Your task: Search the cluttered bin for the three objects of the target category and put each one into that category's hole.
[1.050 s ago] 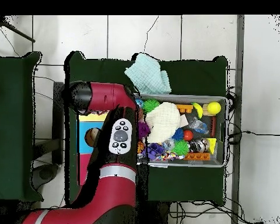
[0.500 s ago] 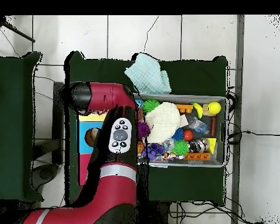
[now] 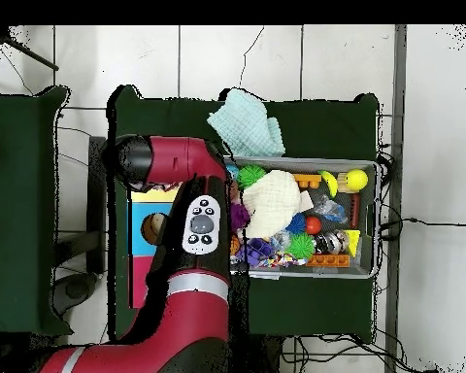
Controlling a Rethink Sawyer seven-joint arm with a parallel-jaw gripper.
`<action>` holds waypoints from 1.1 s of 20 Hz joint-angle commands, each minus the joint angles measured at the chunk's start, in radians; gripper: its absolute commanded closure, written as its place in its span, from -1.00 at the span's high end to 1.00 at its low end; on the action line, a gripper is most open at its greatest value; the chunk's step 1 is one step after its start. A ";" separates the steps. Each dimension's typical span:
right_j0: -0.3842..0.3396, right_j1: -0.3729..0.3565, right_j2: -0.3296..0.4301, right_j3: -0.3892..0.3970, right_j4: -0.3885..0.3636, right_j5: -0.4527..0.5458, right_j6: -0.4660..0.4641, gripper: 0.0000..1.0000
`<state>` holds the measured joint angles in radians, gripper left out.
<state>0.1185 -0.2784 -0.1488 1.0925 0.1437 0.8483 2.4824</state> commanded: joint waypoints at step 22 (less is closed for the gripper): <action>-0.109 -0.163 0.047 -0.049 -0.086 0.338 -0.151 -1.00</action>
<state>0.0822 -0.3525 -0.1202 1.0808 0.1437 1.0070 2.4824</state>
